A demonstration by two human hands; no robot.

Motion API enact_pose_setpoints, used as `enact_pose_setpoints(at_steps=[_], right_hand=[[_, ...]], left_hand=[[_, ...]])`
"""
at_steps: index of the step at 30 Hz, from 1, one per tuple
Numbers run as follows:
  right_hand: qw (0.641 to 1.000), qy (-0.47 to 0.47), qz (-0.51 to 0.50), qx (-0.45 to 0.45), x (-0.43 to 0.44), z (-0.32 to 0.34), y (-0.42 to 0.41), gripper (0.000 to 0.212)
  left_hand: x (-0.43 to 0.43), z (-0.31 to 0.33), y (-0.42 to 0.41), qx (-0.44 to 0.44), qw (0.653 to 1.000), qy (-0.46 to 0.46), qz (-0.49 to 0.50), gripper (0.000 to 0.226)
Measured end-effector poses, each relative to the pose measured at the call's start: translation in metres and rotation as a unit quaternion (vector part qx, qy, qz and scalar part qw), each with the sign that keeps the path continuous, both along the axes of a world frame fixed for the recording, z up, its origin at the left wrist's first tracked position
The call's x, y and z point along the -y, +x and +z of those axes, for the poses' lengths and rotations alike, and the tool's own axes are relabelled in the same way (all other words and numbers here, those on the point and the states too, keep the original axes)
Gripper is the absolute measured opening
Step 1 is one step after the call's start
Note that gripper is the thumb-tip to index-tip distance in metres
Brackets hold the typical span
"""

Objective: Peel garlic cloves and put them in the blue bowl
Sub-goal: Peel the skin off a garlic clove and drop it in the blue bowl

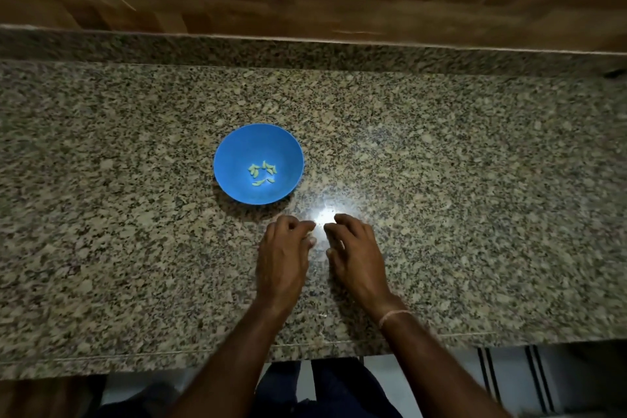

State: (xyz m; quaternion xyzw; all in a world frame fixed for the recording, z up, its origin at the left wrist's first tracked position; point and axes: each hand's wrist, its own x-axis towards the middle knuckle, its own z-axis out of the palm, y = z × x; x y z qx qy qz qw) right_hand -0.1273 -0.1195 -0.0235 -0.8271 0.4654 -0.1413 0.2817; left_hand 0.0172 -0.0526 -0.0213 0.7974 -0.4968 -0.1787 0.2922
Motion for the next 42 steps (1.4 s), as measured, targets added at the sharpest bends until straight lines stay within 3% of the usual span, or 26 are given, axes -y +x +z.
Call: enact_pose_setpoints(at_steps=[2,4,6,8,9,11,16,23,29,32,37,42], right_hand=[[0.999,0.016,-0.008,0.028,-0.002,-0.002,-0.004,0.040],[0.987,0.092,-0.050,0.123,-0.003,-0.001,-0.006,0.036],[0.947,0.213,-0.093,0.220,-0.004,0.009,-0.003,0.033],[0.915,0.273,-0.107,0.278,-0.003,0.021,-0.001,0.030],[0.902,0.289,-0.106,0.303,-0.002,0.025,-0.002,0.029],[0.887,0.303,-0.101,0.332,0.000,0.036,-0.004,0.027],[0.907,0.254,-0.078,0.328,0.008,0.049,-0.014,0.024],[0.931,0.177,-0.035,0.316,0.014,0.053,-0.025,0.017],[0.944,0.156,-0.004,0.292,0.016,0.060,-0.033,0.017],[0.952,0.153,0.003,0.265,0.013,0.055,-0.034,0.015],[0.967,0.111,0.000,0.228,0.007,0.050,-0.036,0.013],[0.945,0.163,-0.057,0.278,0.003,0.050,-0.039,0.005]], left_hand=[[0.004,-0.001,-0.001,-0.083,0.995,-0.017,0.048,0.018],[0.005,0.001,0.001,-0.267,0.956,-0.010,0.126,0.015],[0.005,0.013,-0.001,-0.508,0.839,-0.002,0.192,0.016],[0.006,0.026,-0.010,-0.666,0.711,-0.027,0.224,0.019],[0.005,0.032,-0.014,-0.701,0.673,-0.036,0.232,0.021],[0.006,0.039,-0.023,-0.731,0.637,-0.055,0.238,0.027],[0.010,0.048,-0.038,-0.716,0.658,-0.069,0.225,0.029],[0.012,0.052,-0.052,-0.586,0.782,-0.072,0.201,0.038],[0.013,0.058,-0.068,-0.540,0.808,-0.079,0.224,0.025],[0.013,0.057,-0.077,-0.528,0.808,-0.074,0.251,0.021],[0.011,0.052,-0.083,-0.565,0.769,-0.060,0.293,0.022],[0.011,0.047,-0.083,-0.596,0.740,-0.060,0.304,0.026]])
